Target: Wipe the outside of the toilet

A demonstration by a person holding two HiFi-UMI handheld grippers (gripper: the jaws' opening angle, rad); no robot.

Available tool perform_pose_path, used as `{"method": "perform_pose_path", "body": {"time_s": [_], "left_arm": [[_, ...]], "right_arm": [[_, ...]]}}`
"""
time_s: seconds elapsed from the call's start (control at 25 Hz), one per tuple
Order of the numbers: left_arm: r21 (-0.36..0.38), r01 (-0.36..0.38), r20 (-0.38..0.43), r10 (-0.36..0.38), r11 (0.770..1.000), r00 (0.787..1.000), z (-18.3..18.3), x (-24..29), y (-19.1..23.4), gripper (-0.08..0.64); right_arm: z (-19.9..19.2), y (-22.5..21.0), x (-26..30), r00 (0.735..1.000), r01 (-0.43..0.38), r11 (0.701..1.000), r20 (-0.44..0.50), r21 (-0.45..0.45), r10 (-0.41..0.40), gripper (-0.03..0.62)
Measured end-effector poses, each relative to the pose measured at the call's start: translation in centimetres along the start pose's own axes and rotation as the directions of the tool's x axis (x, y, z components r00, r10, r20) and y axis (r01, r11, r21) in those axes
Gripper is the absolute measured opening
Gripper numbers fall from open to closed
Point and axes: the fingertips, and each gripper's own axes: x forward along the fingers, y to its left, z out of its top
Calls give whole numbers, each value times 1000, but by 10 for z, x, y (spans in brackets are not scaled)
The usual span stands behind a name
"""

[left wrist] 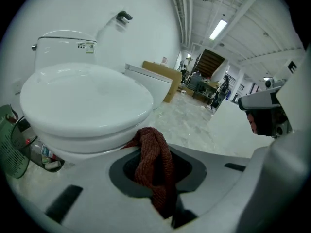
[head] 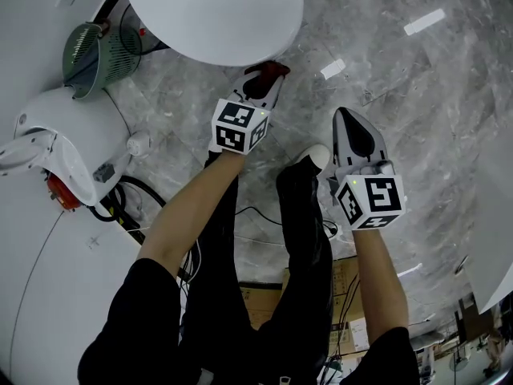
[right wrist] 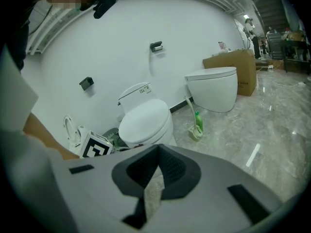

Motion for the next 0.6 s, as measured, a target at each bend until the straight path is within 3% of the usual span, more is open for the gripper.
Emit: {"method": "perform_pose_path", "body": {"time_s": [0.36, 0.6], "left_arm": [[-16, 10, 57, -9, 1000, 998, 27, 26, -26, 71], [26, 36, 52, -37, 999, 998, 18, 3, -34, 71]], "right_arm": [[3, -37, -27, 999, 48, 999, 5, 18, -48, 3], [-6, -23, -30, 999, 42, 999, -17, 27, -41, 3]]}}
